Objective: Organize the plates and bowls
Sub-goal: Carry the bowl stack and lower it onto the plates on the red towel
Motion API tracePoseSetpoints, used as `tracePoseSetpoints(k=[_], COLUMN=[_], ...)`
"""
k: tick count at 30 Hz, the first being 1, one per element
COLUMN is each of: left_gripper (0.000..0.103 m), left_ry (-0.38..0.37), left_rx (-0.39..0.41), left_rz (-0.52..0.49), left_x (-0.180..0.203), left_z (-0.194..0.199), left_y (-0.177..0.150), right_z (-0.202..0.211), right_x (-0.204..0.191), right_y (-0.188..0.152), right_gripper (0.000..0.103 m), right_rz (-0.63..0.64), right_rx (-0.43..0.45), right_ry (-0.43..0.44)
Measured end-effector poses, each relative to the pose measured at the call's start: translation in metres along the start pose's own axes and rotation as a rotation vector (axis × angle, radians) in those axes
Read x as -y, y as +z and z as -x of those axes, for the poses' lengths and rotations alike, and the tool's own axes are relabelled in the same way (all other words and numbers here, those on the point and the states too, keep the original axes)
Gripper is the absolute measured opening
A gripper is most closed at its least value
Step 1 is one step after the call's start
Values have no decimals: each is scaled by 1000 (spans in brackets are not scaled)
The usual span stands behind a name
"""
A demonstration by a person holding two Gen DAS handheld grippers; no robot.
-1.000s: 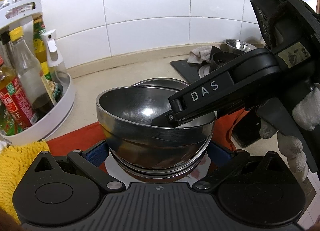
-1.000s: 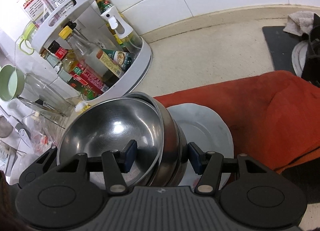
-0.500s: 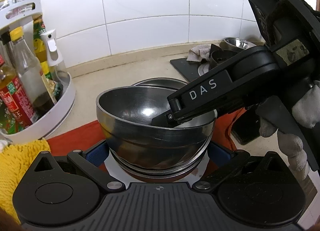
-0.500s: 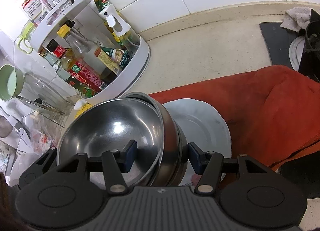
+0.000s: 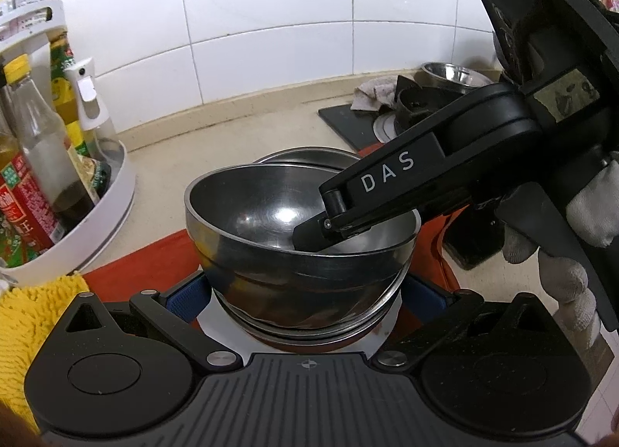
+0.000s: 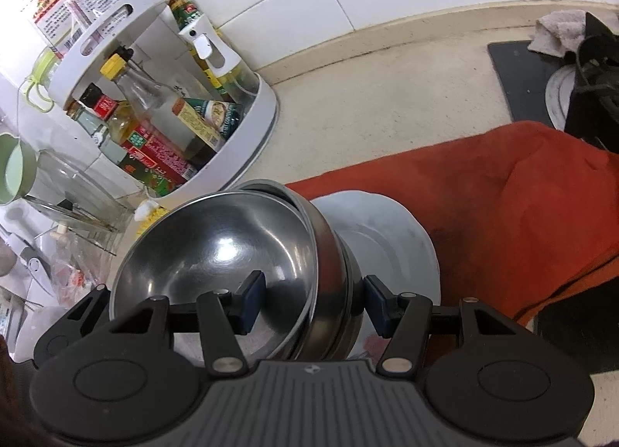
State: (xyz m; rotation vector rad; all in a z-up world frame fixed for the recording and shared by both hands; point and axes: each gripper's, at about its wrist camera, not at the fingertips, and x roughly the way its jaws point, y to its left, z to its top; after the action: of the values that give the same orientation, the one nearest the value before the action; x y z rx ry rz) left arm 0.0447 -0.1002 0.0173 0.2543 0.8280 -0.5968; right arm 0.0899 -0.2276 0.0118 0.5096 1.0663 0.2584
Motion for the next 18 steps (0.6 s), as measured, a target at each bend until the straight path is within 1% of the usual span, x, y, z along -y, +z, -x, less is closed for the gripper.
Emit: tracePoseSetpoints(k=[18], left_gripper=[103], left_ry=[2], left_rx=[-33], left_rz=[4], left_x=[-1], left_z=[-4], left_y=[-6], right_z=[-8], right_x=[-1], right_y=[-6], right_gripper=[50], right_rz=[-6], right_rx=[-33], right_ry=[-29])
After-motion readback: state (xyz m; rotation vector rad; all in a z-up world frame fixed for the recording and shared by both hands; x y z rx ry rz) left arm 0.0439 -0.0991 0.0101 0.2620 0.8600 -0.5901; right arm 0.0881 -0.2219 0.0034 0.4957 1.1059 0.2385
